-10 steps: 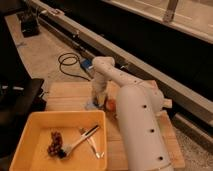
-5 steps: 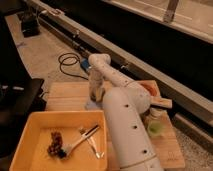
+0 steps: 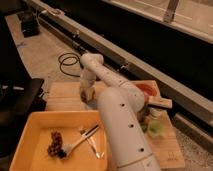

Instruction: Wipe table surface with sponge

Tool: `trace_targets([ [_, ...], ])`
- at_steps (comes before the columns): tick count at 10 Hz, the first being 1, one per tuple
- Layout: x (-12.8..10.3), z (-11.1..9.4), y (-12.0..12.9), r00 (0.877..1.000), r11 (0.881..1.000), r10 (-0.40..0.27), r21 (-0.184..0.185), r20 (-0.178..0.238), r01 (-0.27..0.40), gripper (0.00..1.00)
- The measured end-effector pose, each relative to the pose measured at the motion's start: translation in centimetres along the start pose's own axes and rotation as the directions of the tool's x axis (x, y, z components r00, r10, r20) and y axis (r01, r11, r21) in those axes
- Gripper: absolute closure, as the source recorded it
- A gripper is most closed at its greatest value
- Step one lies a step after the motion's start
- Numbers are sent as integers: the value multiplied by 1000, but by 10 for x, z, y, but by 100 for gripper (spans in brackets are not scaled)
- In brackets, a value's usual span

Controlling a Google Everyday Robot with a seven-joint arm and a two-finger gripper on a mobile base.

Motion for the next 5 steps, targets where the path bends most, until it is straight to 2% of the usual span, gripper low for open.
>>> trace_targets([
  [2,-18,1,11,999,1000,-21,-5,39,21,100],
  [4,-33,6,30,998,999,-8,-36,69,10,100],
  [5,-33,6,42,998,998,15,-55,67,-11,100],
])
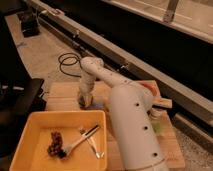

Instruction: Wipe table surface with sponge

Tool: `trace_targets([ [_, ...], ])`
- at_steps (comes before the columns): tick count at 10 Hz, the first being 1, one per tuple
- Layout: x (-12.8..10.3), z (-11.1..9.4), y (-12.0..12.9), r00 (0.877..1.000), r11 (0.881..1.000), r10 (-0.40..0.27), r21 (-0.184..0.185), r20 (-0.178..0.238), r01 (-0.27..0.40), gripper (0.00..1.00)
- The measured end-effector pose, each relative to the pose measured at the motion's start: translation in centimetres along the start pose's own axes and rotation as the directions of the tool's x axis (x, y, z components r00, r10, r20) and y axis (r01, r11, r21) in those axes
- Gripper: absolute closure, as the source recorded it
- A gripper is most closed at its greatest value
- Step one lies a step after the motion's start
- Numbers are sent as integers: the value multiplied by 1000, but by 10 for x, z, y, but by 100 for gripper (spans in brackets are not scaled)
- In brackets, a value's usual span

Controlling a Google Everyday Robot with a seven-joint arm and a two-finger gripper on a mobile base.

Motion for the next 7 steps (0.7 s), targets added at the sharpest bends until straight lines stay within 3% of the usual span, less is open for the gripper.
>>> trace_targets([
  [4,55,-14,39,990,990,109,-80,-85,-116,100],
  [7,89,-20,29,980,984,139,-93,-144,-153,100],
])
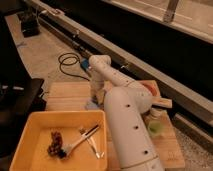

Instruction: Wipe table surface with sponge

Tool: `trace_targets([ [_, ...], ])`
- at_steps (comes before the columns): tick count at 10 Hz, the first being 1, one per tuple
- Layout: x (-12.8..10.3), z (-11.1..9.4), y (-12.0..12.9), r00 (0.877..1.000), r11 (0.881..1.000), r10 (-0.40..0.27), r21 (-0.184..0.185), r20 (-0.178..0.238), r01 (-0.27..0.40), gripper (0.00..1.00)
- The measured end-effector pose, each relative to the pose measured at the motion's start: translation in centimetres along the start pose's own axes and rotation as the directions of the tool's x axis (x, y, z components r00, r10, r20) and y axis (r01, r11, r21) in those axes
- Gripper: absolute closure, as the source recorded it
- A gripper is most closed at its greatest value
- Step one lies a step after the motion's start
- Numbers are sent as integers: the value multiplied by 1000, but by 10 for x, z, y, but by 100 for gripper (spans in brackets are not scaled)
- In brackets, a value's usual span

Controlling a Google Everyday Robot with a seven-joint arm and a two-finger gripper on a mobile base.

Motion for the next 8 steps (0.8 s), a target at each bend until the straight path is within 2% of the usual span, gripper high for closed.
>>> trace_targets([
  [2,11,-4,-15,1000,1000,-3,20,-21,4,100],
  [3,7,-7,-26,999,999,-26,34,-28,27,100],
  [6,-17,-15,-44,995,993,-89,74,-32,92,100],
  [8,-39,-20,-53,990,984,-139,110,-22,141,100],
])
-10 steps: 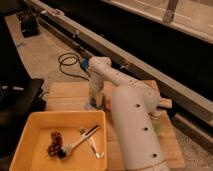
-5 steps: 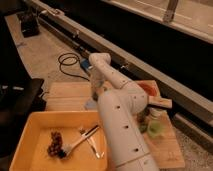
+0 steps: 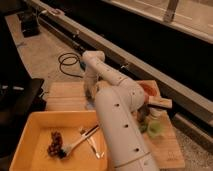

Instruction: Wipe table surface with sponge

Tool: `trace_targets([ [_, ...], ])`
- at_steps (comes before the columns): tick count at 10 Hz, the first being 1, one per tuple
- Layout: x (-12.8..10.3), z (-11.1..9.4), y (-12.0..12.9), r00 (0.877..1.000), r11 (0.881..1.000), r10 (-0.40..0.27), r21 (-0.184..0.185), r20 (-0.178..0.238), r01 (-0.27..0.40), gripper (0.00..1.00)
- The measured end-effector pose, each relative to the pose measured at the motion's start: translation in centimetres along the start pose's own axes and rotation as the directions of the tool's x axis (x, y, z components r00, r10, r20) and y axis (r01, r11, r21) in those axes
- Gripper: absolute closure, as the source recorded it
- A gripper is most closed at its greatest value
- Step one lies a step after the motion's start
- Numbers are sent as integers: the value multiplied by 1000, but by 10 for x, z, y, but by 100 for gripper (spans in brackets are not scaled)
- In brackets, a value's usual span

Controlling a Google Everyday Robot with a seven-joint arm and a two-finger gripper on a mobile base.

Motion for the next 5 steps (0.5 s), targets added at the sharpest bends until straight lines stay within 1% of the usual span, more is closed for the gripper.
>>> trace_targets([
  [1,-10,-1,-5,1000,1000,-20,13,8,20,100],
  [2,-26,-2,-8,999,999,-42,26,18,42,100],
  [4,-43,2,-8,999,999,-30,34,42,29,100],
  [5,-48,4,1,998,1000,-5,29,64,3,100],
])
